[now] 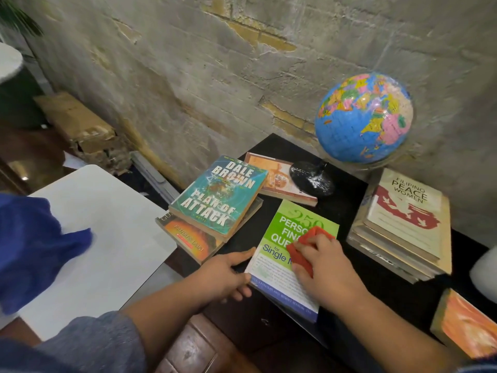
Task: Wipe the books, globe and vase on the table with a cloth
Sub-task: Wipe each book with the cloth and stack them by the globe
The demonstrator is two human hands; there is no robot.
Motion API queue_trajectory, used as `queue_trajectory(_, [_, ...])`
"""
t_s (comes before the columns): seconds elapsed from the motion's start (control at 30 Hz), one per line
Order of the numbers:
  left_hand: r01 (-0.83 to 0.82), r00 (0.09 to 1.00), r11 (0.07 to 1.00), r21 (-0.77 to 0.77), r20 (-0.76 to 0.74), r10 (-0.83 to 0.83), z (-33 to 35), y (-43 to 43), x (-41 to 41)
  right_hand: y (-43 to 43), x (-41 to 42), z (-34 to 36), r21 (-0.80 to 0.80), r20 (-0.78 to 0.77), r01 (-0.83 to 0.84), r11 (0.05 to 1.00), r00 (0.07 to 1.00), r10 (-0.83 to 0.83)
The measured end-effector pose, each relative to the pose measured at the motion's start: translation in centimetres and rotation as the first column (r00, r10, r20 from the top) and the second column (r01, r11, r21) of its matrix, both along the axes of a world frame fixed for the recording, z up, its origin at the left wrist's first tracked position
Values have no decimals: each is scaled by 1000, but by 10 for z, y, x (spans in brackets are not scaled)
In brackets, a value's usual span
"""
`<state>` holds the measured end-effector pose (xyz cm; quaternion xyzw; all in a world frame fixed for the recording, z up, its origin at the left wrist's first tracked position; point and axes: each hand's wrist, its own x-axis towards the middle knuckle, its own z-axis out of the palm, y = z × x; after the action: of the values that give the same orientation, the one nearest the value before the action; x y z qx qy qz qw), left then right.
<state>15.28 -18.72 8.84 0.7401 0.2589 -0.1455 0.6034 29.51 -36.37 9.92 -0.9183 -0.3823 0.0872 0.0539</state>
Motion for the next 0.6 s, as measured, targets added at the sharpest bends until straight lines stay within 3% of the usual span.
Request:
queue_trajectory(0.07, [-9,1000,1000,-18,-8,8,1,0,0,-18,-2,-2,68,-51,9,998,999,-6])
queue_trajectory(0.17, [-32,999,998,-46,-15,32,2,-2,-1,-30,-1,-6,150,-7,150,977,989,-150])
queue_trajectory(0.33, [-88,996,992,-90,-14,88,1,-3,-2,-44,-44,-8,185,-20,-96,978,995,102])
queue_trajectory(0.47, [-127,992,984,-128,-11,127,-1,-5,-1,-62,-40,-10,247,3,36,968,999,-38])
queue_trajectory(0.6, [-165,986,981,-100,-4,165,0,-10,-2,-62,-57,-5,190,-102,-2,982,995,21])
